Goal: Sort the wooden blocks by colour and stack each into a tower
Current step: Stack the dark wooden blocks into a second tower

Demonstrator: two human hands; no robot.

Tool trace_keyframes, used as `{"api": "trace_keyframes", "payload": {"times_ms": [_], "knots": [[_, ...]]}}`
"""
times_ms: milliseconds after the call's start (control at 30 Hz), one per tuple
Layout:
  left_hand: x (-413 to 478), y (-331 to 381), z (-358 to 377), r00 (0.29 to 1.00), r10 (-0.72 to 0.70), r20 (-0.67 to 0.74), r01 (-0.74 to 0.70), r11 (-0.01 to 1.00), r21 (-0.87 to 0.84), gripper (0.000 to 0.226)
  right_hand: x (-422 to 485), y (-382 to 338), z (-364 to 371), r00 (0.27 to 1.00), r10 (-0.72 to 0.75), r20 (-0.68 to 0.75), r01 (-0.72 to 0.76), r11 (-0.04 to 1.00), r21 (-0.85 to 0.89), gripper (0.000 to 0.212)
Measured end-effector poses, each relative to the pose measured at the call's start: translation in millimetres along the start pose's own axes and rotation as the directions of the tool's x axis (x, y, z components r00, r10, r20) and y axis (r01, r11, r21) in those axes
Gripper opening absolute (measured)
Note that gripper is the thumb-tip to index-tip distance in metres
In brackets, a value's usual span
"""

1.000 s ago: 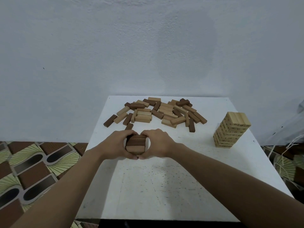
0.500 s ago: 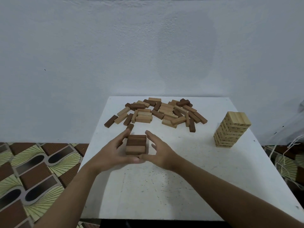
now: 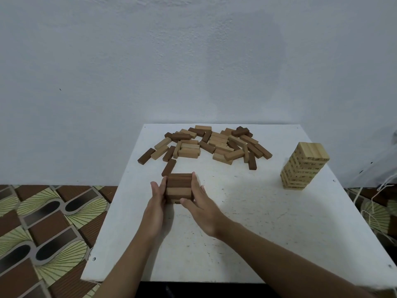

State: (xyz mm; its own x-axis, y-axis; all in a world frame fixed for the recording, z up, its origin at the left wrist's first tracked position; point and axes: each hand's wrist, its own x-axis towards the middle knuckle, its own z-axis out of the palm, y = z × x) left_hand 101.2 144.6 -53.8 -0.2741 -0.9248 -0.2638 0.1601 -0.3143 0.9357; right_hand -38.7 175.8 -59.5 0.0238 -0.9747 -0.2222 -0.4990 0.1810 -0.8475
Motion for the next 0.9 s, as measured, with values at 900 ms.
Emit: {"api": "trace_keyframes", "payload": {"times_ms": [900], "knots": [[37,55,-11,0.924,0.382,-0.027,-0.278,0.717,0.639,0.021,17,29,-62,0.856,-0.24,-0.458,0.11,0.95,-0.293,0.024]]}}
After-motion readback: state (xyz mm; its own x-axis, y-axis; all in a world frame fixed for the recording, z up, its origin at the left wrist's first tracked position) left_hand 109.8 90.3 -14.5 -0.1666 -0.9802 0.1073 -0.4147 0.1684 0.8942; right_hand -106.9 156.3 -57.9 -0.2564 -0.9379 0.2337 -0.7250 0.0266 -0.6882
